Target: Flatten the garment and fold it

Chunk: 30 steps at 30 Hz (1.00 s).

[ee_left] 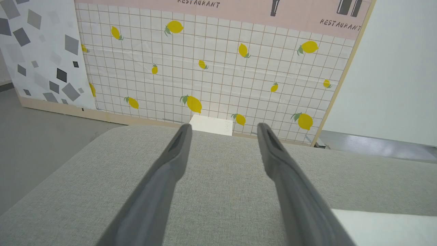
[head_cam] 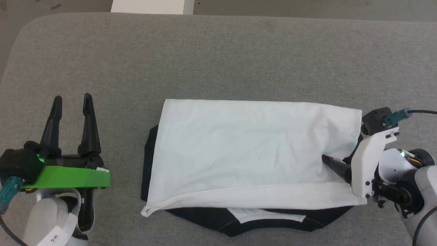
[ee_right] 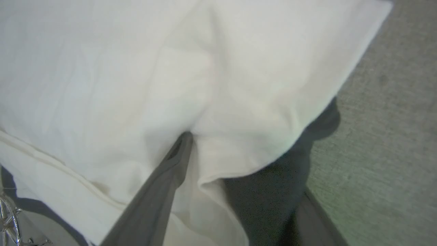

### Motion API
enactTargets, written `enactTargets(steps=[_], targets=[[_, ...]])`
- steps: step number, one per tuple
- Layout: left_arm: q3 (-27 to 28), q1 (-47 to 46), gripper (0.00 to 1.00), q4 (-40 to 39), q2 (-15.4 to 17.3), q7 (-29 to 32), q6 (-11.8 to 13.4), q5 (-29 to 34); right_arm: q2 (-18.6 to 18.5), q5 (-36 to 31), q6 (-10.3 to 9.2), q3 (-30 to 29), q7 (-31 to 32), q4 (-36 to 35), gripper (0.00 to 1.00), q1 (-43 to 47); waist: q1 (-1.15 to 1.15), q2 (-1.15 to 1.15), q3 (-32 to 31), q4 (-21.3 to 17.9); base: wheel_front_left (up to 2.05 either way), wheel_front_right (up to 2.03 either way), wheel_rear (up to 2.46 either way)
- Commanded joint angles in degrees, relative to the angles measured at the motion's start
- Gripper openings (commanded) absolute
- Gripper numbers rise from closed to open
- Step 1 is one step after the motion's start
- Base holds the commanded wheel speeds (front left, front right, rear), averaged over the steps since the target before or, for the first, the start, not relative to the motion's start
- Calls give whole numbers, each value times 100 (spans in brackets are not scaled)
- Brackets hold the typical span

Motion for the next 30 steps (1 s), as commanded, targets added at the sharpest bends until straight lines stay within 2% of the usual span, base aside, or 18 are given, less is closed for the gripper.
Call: enactTargets(steps=[1,2,3,12,18,26,30], targets=[[27,22,100,38,-27,-20,-46,103,198,91,43,330,106,267,58,161,0,0,-19,2,0,0,0],[40,19,100,45,-38,-20,-53,123,177,103,43,342,104,315,26,148,0,0,-29,0,0,0,0],[45,23,100,54,-46,-20,-58,133,163,116,43,327,105,355,0,143,0,0,-38,-3,0,0,0],[62,98,100,146,-71,-20,-83,173,16,110,43,-144,63,434,0,150,0,0,-176,-93,0,0,0],[37,157,100,236,-81,-20,-87,152,-186,-85,43,-975,165,414,0,356,0,0,-331,-159,0,0,0],[-27,182,100,272,-60,-20,-88,99,-201,-987,43,-2258,346,378,0,469,0,0,-388,-193,0,0,0],[-80,187,100,342,-35,-20,-88,86,-80,-1317,43,-2411,466,205,0,429,0,0,-460,-195,0,0,0]])
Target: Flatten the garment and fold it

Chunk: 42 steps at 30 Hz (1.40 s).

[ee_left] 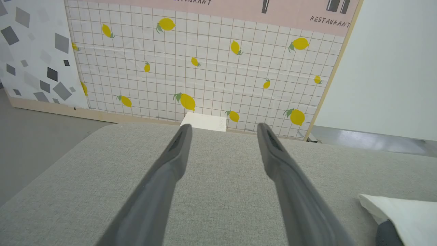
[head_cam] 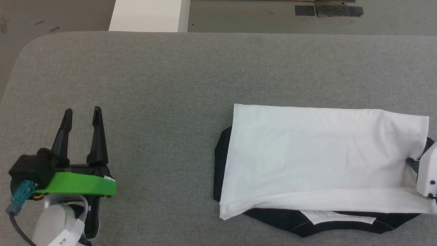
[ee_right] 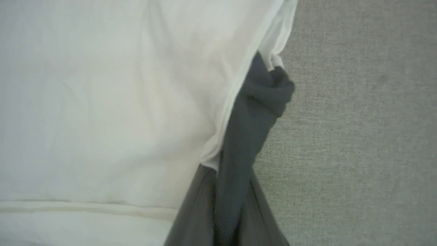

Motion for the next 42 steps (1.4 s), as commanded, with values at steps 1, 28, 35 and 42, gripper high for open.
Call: enactTargets(steps=[1,28,35,42], targets=[[-30,53,100,43,20,-21,-40,-52,29,-103,-11,26,72,-97,0,3,0,0,-62,1,0,0,0],[-89,336,100,297,-152,-22,-40,-35,662,282,-11,2807,1149,-1123,0,-837,0,0,-493,309,0,0,0],[-174,215,100,316,-157,-22,-40,-108,977,328,-11,3360,734,-403,0,-1373,0,0,-276,510,0,0,0],[-221,131,100,351,-172,-22,-40,-171,1121,385,-11,3785,392,259,0,-1841,0,0,-72,611,0,0,0]])
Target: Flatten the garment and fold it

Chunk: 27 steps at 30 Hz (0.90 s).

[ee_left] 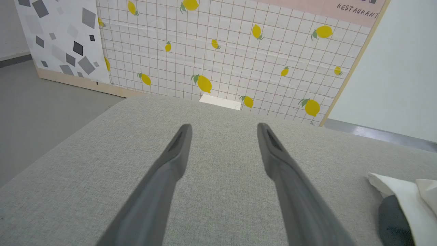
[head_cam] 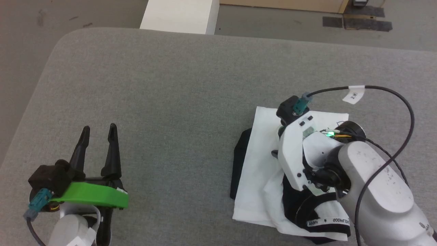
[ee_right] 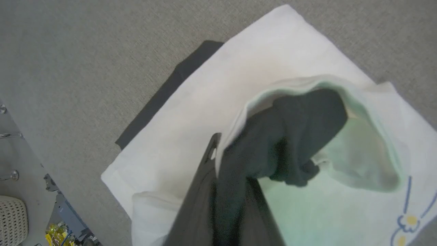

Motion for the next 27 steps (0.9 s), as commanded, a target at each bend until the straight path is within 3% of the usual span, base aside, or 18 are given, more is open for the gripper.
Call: enactTargets(steps=[1,10,11,12,27], targets=[[-15,-113,100,19,-25,-22,-40,-33,42,35,-8,65,-87,124,0,-130,0,0,105,68,0,0,0],[-56,-203,100,65,-72,-22,-41,-78,38,125,-8,410,-440,786,0,-305,0,0,209,150,0,0,0],[-54,-204,100,70,-73,-22,-41,-81,55,167,-8,454,-478,798,45,-325,0,0,211,150,0,0,0],[-51,-207,100,76,-72,-22,-41,-81,78,211,-8,501,-571,787,100,-363,0,0,207,148,0,0,0],[-15,-67,100,161,-31,-22,-41,-49,249,663,-8,1269,-1662,424,100,-806,0,0,-247,-127,0,0,0]])
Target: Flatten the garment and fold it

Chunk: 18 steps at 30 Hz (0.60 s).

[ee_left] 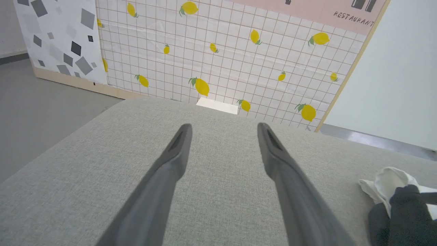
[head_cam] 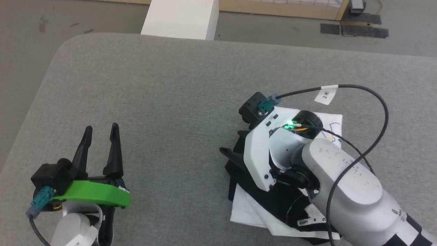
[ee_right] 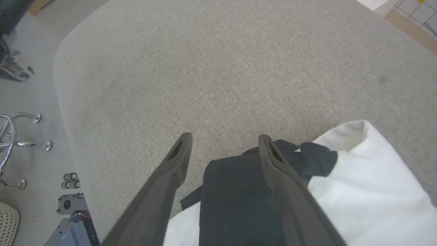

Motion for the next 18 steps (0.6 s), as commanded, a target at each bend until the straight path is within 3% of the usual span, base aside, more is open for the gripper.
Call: enactTargets(steps=[1,8,13,18], targets=[[26,64,100,-1,23,-21,-41,38,-39,58,-8,24,-76,-67,100,-86,0,0,-168,-159,0,0,0],[91,223,100,-15,41,-21,-40,97,-230,-117,-8,-554,-585,-460,100,100,0,0,-451,-512,0,0,0],[102,324,100,-25,41,-21,-37,133,-260,-834,-8,-1574,-763,-703,100,598,0,0,-581,-734,0,0,0],[84,372,100,-60,39,-21,-37,145,-46,-1764,-8,-2640,-555,-997,100,1393,0,0,-583,-833,0,0,0]])
